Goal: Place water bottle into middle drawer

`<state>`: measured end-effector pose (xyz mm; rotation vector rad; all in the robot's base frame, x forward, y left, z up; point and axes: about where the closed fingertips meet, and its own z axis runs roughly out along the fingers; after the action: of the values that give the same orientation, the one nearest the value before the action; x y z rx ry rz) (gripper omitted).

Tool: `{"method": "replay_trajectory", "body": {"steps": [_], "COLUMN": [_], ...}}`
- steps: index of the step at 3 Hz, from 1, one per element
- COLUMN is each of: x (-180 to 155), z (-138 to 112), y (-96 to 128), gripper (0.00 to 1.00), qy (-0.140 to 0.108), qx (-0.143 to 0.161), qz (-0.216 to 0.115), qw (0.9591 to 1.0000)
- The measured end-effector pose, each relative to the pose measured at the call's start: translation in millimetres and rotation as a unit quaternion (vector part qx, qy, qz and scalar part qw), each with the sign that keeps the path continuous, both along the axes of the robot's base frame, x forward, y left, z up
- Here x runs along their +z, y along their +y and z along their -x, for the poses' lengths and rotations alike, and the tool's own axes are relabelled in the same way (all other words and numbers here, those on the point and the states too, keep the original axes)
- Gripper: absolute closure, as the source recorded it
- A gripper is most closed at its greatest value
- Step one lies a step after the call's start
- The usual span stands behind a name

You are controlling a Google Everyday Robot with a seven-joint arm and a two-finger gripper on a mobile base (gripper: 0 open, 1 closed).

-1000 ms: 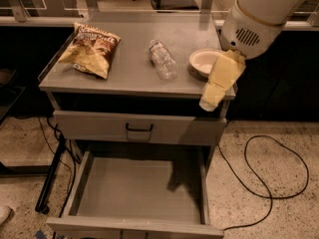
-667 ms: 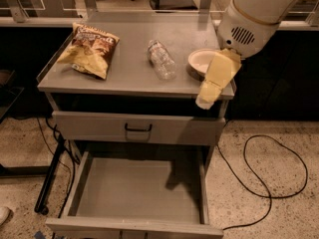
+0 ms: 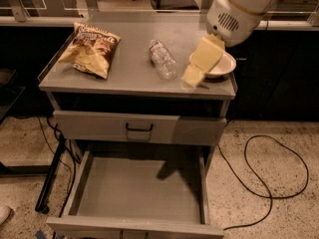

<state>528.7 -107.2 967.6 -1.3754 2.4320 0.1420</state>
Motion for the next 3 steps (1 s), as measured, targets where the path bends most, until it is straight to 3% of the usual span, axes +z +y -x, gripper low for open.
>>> {"method": "replay_trajectory", "body": {"steps": [2, 3], "x": [22, 26], "z": [-58, -61], "y": [30, 32], "gripper": [0.0, 0.0], "qy": [0.004, -0.005], "qx": [-0.03, -0.03], "qz": [-0.048, -0.052], "qw": [0.9984, 0.9982]}}
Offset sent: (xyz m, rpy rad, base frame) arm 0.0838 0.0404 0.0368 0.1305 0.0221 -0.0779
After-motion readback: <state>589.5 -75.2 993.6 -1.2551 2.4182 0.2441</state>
